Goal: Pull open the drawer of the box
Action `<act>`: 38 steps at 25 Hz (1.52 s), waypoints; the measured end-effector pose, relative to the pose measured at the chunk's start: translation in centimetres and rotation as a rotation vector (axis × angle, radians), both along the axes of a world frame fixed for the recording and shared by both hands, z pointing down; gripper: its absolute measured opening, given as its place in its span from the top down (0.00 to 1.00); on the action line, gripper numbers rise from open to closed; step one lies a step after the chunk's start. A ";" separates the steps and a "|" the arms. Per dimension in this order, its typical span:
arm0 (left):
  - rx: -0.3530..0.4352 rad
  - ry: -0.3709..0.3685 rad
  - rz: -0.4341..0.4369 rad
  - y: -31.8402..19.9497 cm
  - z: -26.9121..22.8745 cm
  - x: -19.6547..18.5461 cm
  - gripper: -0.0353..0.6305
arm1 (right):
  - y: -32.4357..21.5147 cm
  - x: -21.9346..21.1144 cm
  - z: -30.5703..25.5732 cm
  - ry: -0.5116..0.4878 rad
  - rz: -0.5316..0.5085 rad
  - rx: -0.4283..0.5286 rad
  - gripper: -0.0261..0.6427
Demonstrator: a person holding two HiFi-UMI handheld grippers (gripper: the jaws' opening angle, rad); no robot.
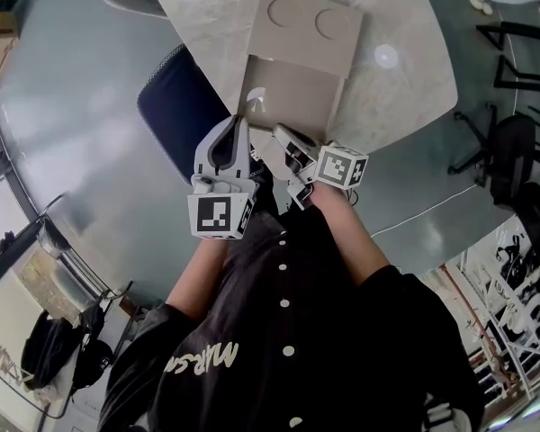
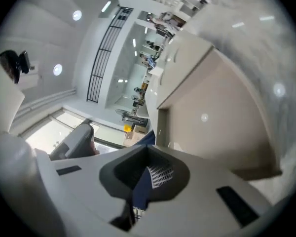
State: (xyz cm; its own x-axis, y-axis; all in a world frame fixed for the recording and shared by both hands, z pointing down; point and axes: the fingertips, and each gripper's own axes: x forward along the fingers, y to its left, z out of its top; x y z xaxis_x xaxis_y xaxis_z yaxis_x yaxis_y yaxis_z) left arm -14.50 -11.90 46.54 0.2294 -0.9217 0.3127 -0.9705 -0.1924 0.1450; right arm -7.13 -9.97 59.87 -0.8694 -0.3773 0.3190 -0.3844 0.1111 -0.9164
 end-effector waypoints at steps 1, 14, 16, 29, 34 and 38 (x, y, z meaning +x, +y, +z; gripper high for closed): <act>0.009 0.003 -0.001 0.0 -0.5 0.0 0.91 | -1.0 0.4 -0.9 0.033 -0.001 0.060 0.97; 0.153 -0.008 0.008 -1.6 -7.4 0.4 0.91 | -9.3 4.3 -15.2 0.257 0.042 0.623 0.97; 0.176 -0.007 0.005 -1.9 -8.3 0.2 0.91 | -9.8 5.2 -17.1 0.284 0.064 0.695 0.97; 0.284 -0.032 -0.051 -4.0 -12.2 -3.2 0.91 | -12.0 13.1 -25.3 0.447 0.272 0.978 0.97; 0.291 -0.042 -0.062 -3.6 -12.6 -3.9 0.91 | -11.9 15.5 -25.8 0.507 0.330 0.994 0.97; 0.296 -0.049 -0.078 -3.2 -12.8 -4.4 0.91 | -11.4 15.6 -25.8 0.545 0.335 1.013 0.97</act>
